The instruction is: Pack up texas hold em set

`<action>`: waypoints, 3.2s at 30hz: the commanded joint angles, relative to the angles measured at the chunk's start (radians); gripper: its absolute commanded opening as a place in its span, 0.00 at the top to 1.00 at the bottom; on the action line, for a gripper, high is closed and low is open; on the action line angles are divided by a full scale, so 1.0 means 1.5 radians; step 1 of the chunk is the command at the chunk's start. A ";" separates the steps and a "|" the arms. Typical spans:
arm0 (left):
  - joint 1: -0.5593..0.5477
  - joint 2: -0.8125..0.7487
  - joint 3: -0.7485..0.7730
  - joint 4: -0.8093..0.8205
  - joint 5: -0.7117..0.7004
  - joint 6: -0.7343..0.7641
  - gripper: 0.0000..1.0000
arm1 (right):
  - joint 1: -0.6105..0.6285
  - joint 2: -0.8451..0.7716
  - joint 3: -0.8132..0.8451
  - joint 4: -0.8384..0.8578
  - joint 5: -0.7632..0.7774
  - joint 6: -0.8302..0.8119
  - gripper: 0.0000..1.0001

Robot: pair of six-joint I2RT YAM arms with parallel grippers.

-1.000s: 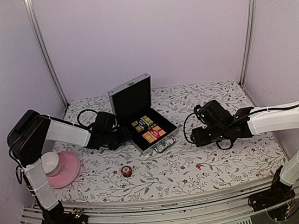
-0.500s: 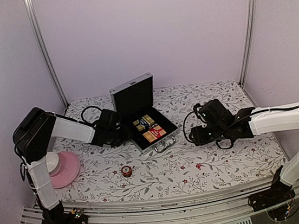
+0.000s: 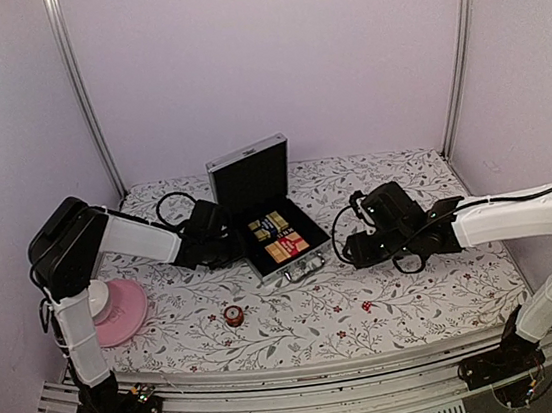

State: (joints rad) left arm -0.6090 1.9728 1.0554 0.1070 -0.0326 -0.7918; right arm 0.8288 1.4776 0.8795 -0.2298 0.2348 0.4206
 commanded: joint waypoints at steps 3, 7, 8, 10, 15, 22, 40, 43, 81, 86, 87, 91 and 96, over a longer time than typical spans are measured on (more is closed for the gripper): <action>-0.048 0.038 -0.006 -0.050 0.022 0.038 0.74 | -0.003 0.055 0.056 0.055 -0.042 -0.034 0.48; -0.059 0.036 -0.011 -0.052 0.023 0.039 0.75 | -0.003 0.099 0.096 0.057 -0.057 -0.053 0.48; -0.063 0.036 -0.011 -0.052 0.023 0.039 0.75 | -0.003 0.109 0.106 0.057 -0.060 -0.058 0.48; -0.070 0.034 -0.012 -0.052 0.024 0.038 0.75 | -0.003 0.130 0.123 0.058 -0.065 -0.064 0.48; -0.089 0.032 -0.011 -0.052 0.031 0.033 0.75 | 0.007 0.175 0.165 0.058 -0.074 -0.078 0.48; -0.099 0.012 -0.014 -0.056 0.026 0.035 0.72 | 0.020 0.259 0.233 0.047 -0.081 -0.102 0.48; 0.023 -0.285 -0.066 -0.126 -0.119 0.187 0.37 | 0.047 0.386 0.355 -0.051 -0.037 -0.067 0.48; 0.060 -0.334 -0.074 -0.119 -0.124 0.219 0.36 | 0.050 0.399 0.369 -0.062 -0.016 -0.061 0.48; 0.107 -0.578 -0.411 0.221 -0.288 0.345 0.27 | 0.029 0.192 0.351 -0.147 0.023 -0.047 0.01; 0.108 -0.600 -0.488 0.312 -0.293 0.330 0.27 | -0.064 0.055 0.200 -0.127 -0.027 -0.078 0.01; 0.108 -0.606 -0.490 0.315 -0.286 0.329 0.27 | -0.090 0.039 0.171 -0.124 -0.039 -0.082 0.01; 0.108 -0.627 -0.486 0.302 -0.293 0.344 0.27 | -0.209 0.011 0.100 -0.114 -0.103 -0.094 0.01; 0.108 -0.658 -0.504 0.301 -0.300 0.343 0.27 | -0.274 0.048 0.099 -0.107 -0.108 -0.138 0.01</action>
State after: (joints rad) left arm -0.4576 1.0176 0.3214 0.5171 -0.4625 -0.2909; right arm 0.4503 1.5154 1.0191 -0.4103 0.1207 0.2878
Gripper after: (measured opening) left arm 0.728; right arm 0.989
